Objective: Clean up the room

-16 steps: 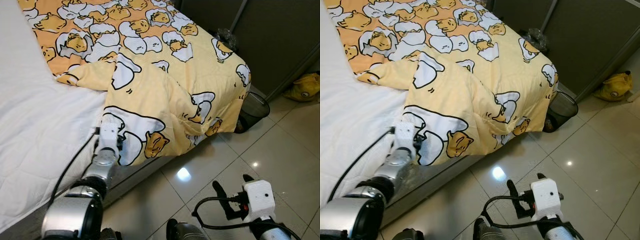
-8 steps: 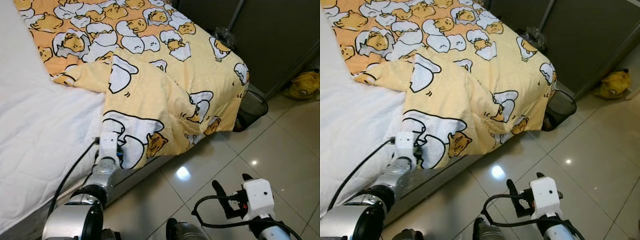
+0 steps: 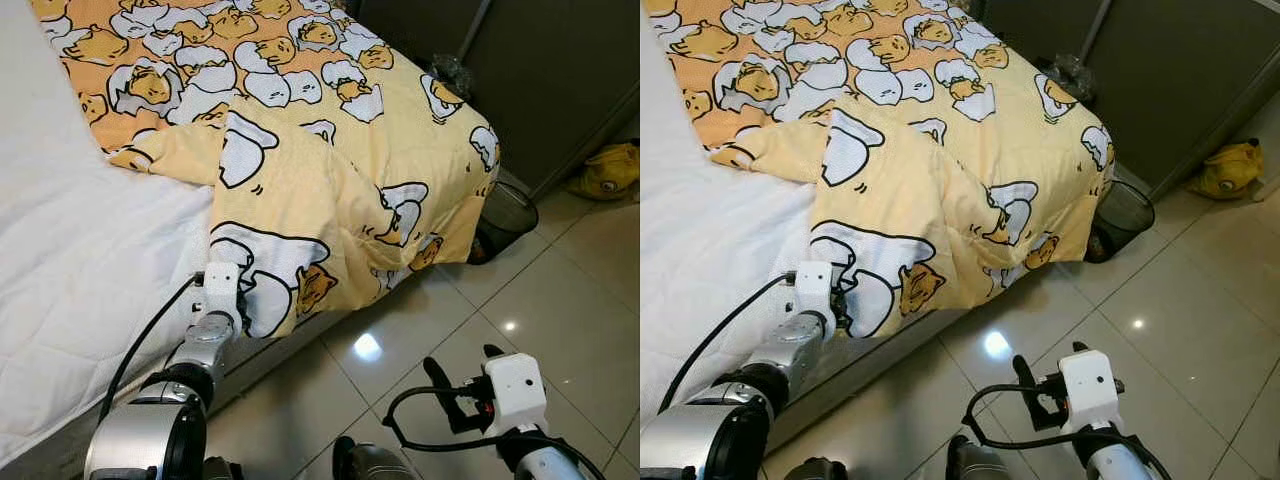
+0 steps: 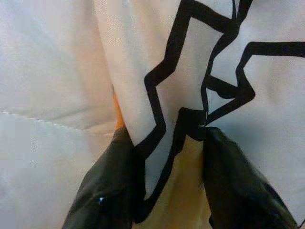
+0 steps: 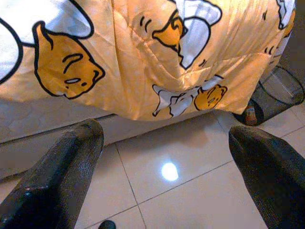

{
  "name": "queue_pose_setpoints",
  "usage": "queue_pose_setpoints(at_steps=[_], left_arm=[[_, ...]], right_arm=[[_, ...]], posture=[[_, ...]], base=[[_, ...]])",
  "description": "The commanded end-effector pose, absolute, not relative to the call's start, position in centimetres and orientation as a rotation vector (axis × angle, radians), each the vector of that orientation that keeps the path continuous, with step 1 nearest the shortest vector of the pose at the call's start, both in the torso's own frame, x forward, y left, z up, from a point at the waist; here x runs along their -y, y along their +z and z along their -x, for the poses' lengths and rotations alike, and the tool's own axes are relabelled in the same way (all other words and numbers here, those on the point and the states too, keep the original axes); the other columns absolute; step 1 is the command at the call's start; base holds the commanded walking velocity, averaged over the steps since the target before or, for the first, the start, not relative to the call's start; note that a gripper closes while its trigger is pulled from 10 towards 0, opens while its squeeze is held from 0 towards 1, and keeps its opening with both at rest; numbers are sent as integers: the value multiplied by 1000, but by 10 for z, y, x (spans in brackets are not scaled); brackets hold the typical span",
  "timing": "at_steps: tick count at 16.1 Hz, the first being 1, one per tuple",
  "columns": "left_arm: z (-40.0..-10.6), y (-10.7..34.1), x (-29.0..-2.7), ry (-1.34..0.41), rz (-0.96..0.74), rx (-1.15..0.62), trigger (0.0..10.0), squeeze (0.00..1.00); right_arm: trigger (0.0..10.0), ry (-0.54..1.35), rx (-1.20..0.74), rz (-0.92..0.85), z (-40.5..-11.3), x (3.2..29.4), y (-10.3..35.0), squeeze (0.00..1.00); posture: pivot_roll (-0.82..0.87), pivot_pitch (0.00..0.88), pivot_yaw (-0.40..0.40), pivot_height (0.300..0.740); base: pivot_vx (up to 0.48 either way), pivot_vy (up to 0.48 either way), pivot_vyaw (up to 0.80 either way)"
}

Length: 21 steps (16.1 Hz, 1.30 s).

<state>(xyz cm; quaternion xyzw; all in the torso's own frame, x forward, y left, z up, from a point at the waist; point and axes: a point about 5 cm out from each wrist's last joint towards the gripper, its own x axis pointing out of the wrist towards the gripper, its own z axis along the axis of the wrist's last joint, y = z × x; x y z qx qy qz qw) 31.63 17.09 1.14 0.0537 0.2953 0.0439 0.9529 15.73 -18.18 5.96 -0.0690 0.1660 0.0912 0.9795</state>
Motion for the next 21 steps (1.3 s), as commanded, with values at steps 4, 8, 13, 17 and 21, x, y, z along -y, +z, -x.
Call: queue_pose_setpoints(at_steps=[4, 8, 13, 17, 21], left_arm=[[-307, 1, -170, 32, -200, -649, 0, 0], [-308, 4, -177, -1, -251, -620, 0, 0], [-295, -7, -180, -274, -385, -672, 10000, 0], [-280, -17, -176, -417, -359, -668, 10000, 0], [-285, -12, -181, -354, -321, -615, 10000, 0]], right_arm=[[10000, 155, -340, 153, -162, 190, 58, 0], [10000, 170, -329, 150, -172, 187, 55, 0], [10000, 197, -319, 149, -185, 184, 51, 0], [10000, 214, -309, 136, -202, 177, 45, 0], [10000, 226, -292, 135, -212, 173, 42, 0]], posture=[[-223, 123, -96, 740], [-208, 94, -82, 740], [-172, 55, -76, 740], [-119, 15, -47, 740], [-101, 0, -30, 740]], base=[[0, 0, 0], [0, 0, 0], [0, 0, 0], [0, 0, 0], [0, 0, 0]])
